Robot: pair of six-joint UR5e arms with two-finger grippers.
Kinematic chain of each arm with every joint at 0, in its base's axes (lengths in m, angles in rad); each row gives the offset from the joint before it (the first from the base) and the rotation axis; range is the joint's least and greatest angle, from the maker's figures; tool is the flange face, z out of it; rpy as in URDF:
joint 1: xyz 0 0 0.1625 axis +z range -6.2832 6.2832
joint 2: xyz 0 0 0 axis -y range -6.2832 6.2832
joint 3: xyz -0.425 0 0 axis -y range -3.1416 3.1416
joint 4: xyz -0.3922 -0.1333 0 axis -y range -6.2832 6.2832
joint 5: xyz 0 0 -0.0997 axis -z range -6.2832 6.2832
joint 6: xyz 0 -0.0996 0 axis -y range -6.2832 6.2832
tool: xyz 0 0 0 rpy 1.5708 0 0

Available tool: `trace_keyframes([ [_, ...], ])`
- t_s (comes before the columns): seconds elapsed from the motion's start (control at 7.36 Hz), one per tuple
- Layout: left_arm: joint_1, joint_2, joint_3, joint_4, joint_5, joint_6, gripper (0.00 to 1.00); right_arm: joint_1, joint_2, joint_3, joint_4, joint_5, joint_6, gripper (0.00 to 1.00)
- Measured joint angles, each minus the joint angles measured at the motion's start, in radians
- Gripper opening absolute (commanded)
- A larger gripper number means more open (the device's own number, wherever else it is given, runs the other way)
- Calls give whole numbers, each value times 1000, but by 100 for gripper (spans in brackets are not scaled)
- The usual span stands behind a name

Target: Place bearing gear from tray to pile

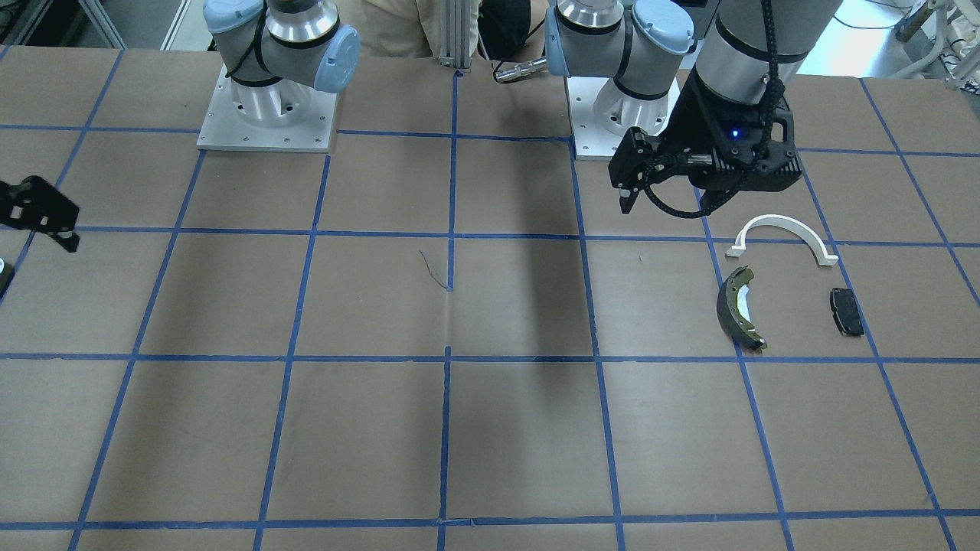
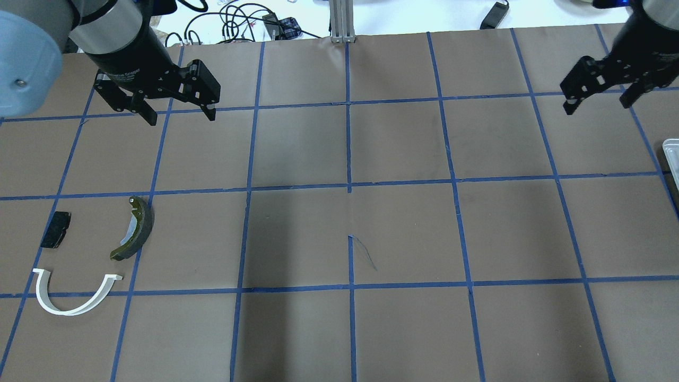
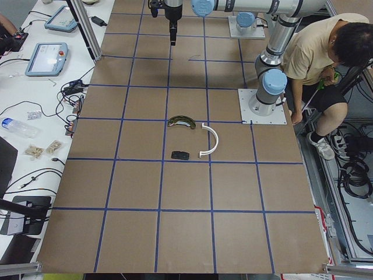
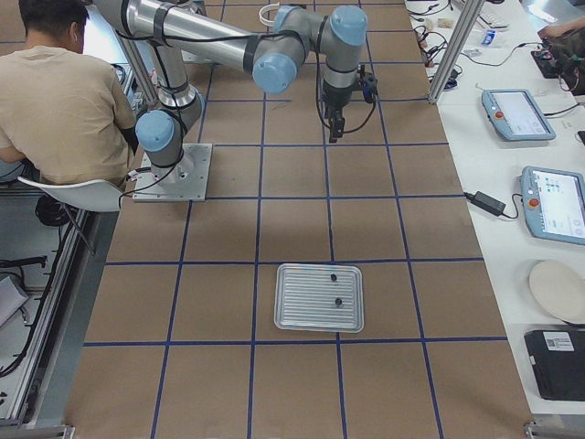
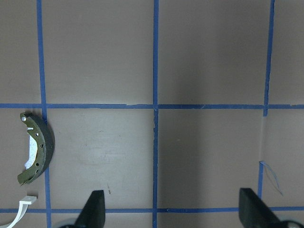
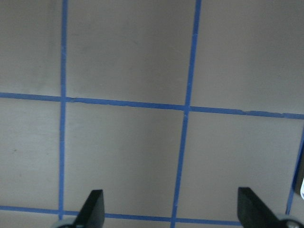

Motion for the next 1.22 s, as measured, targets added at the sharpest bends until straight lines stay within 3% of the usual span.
trace_keyframes([
  [0.54, -1, 8, -8, 1, 0, 1, 100, -298, 265, 0, -290, 0, -412, 100],
  [1.22, -1, 7, -3, -1, -1, 0, 100, -373, 422, -5, -460, -2, -774, 100],
])
